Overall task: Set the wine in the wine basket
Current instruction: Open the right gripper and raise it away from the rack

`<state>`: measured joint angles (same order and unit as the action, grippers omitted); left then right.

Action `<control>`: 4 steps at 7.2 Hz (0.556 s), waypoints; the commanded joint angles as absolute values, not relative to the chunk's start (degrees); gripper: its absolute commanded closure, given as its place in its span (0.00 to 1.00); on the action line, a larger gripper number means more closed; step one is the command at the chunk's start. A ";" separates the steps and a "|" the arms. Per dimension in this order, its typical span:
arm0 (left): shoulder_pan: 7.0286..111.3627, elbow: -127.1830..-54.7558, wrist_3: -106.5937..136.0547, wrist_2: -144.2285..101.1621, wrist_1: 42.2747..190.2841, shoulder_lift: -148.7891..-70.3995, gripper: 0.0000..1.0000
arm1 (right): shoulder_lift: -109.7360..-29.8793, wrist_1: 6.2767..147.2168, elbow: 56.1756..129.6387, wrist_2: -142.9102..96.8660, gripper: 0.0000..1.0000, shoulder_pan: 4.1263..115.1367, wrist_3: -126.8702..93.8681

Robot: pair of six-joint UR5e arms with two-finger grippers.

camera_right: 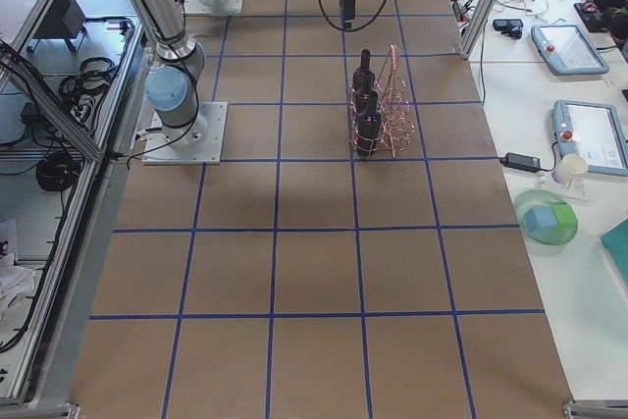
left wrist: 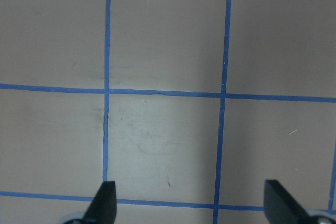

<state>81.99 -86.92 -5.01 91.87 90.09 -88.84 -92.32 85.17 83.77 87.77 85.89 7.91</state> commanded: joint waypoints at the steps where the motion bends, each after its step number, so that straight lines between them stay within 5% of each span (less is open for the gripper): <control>1: 82.00 -86.92 -5.01 92.19 90.17 -88.77 0.00 | -92.55 85.43 85.68 85.43 0.00 89.02 6.68; 4: 82.00 -86.92 -5.18 92.46 90.26 -88.68 0.00 | -92.46 88.92 86.92 85.08 0.00 89.30 6.33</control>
